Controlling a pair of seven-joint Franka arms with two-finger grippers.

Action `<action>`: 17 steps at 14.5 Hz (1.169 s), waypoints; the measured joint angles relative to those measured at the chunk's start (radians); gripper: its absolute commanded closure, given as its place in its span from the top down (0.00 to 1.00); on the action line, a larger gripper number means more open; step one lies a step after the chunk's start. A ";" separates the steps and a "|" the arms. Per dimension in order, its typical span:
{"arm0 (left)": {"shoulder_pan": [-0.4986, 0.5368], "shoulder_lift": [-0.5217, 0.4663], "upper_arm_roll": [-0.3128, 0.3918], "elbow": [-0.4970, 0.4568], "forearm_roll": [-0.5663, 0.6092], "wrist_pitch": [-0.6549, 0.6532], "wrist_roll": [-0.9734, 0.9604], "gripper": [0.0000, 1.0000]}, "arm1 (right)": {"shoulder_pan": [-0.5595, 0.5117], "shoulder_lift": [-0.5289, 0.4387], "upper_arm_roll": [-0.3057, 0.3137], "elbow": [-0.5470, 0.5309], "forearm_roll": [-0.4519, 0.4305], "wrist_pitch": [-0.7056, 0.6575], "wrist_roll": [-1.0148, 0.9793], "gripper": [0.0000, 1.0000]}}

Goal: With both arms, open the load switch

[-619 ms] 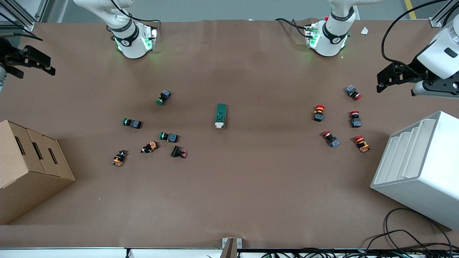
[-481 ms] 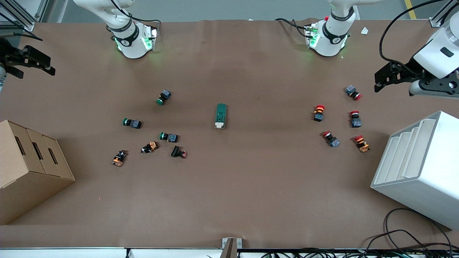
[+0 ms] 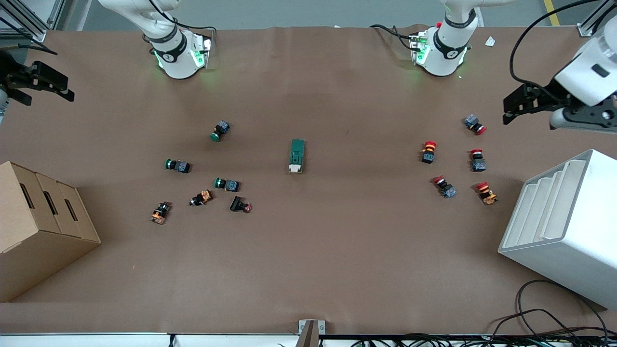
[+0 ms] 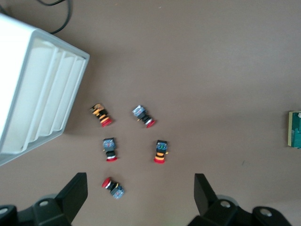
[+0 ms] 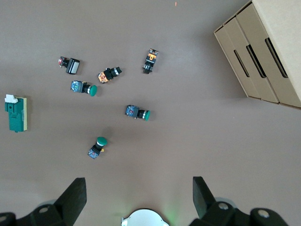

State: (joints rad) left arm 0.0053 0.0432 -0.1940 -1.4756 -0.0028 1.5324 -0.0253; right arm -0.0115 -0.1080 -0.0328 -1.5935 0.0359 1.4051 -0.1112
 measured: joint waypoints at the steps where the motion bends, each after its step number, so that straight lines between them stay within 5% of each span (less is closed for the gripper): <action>1: -0.020 0.021 -0.017 -0.003 0.000 0.020 -0.037 1.00 | 0.000 0.000 0.000 0.000 0.000 0.000 0.000 1.00; 12: -0.544 0.321 -0.078 -0.032 0.121 0.273 -0.956 1.00 | 0.000 0.001 -0.002 0.023 0.000 0.013 0.000 1.00; 17: -0.718 0.444 -0.078 -0.115 0.317 0.525 -1.335 1.00 | -0.009 0.095 -0.008 0.020 0.000 0.014 0.000 1.00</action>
State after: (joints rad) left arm -0.7124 0.4875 -0.2716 -1.5910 0.3147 2.0576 -1.3603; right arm -0.0200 -0.0132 -0.0410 -1.5738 0.0355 1.4196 -0.1111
